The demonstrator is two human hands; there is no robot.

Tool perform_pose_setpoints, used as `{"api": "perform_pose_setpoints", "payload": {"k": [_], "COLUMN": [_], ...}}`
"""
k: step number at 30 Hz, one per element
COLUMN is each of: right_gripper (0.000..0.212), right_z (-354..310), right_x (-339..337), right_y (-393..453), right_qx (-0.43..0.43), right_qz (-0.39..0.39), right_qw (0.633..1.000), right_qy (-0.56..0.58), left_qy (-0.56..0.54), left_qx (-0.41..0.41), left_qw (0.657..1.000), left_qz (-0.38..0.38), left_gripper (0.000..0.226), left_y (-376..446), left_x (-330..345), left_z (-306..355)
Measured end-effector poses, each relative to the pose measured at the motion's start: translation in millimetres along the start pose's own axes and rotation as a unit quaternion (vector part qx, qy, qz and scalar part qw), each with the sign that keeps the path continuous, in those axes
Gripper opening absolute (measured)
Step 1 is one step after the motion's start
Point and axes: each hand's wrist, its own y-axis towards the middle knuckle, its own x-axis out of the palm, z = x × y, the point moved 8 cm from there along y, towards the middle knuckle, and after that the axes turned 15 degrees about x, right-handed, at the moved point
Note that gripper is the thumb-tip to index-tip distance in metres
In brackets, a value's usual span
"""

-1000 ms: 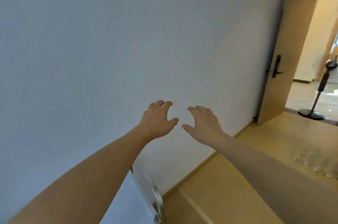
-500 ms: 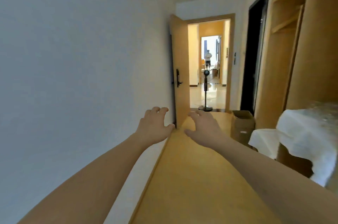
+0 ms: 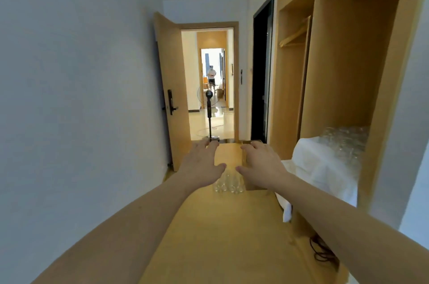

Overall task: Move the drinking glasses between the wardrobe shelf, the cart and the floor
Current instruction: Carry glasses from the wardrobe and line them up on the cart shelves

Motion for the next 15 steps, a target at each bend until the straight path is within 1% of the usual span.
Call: {"api": "perform_pose_setpoints", "payload": {"k": [4, 10, 15], "right_gripper": [0.072, 0.066, 0.065], "right_z": [32, 84, 126], "right_x": [12, 32, 52], "right_y": [56, 132, 174], "right_qx": [0.009, 0.024, 0.037], "right_qz": [0.003, -0.023, -0.037], "right_qw": [1.000, 0.999, 0.998], "right_qy": [0.007, 0.021, 0.036], "left_qy": [0.006, 0.003, -0.003], "left_qx": [-0.001, 0.011, 0.011], "left_qw": [1.000, 1.000, 0.999], "left_qz": [-0.015, -0.023, -0.046], "left_gripper": [0.070, 0.069, 0.069], "left_y": [58, 148, 197], "left_x": [30, 69, 110], "left_z": [-8, -16, -11]}}
